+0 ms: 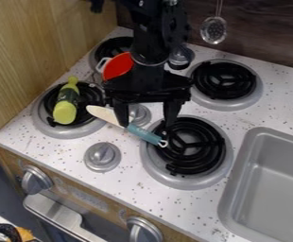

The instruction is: Put the knife inside the red pot

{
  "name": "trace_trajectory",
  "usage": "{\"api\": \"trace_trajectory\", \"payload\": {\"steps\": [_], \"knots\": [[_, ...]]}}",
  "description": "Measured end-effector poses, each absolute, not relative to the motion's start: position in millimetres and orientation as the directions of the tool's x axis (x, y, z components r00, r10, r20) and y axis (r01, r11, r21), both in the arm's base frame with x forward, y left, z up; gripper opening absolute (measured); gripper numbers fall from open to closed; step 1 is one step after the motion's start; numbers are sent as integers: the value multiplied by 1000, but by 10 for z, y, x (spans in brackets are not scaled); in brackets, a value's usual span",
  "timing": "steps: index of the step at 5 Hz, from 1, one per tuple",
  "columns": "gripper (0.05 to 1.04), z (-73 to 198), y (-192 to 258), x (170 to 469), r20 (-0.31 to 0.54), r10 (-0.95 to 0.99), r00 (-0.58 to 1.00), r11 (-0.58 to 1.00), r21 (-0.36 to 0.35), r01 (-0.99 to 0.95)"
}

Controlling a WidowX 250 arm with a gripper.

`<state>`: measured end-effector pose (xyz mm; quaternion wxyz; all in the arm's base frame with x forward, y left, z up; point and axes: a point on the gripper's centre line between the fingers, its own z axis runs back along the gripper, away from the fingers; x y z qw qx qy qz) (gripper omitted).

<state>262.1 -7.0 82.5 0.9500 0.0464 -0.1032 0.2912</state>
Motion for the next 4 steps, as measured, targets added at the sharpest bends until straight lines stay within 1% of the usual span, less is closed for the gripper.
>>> {"api": "trace_trajectory", "payload": {"steps": [1, 2, 3, 4], "knots": [[1000, 765, -73, 2600, 209, 527, 824, 837, 40, -546], [1000, 705, 28, 2614, 226, 388, 894, 912, 43, -407], [1000, 764, 120, 2652, 243, 209, 947, 975, 28, -222], [1000, 795, 155, 2686, 240, 134, 961, 989, 22, -143]]}}
